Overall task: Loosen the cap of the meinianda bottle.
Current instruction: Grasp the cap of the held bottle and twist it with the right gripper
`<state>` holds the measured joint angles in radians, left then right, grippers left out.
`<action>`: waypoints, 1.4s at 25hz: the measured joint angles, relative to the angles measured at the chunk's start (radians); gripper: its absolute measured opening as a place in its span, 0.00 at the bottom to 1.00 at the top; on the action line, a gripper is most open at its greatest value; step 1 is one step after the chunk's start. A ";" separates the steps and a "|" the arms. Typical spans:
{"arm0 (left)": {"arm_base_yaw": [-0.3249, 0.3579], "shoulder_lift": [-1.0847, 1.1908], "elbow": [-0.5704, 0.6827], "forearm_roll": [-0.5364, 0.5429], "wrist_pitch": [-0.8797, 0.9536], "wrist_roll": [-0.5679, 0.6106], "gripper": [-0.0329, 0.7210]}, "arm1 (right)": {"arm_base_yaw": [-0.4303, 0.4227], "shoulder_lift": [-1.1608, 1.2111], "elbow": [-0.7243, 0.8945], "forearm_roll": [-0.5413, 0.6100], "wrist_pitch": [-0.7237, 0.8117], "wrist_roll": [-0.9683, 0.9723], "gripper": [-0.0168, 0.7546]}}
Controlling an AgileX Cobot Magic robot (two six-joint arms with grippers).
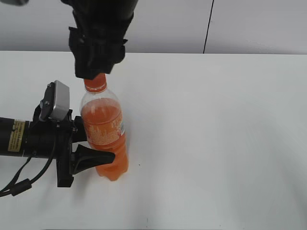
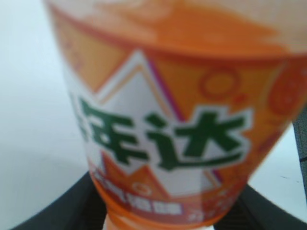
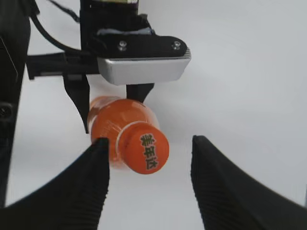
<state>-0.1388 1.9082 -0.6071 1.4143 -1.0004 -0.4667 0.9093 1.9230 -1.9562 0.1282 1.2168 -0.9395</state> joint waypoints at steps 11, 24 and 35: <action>0.000 0.000 0.000 0.000 0.000 0.000 0.55 | 0.000 -0.009 0.000 -0.057 0.000 0.986 0.61; 0.000 0.000 0.000 0.002 0.000 0.000 0.55 | 0.000 0.025 0.000 -0.029 0.000 1.088 0.60; 0.000 0.000 0.000 0.003 0.000 0.000 0.55 | 0.000 0.041 0.002 -0.042 0.000 1.092 0.60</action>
<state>-0.1388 1.9082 -0.6071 1.4170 -1.0004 -0.4667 0.9093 1.9644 -1.9542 0.0860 1.2171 0.1529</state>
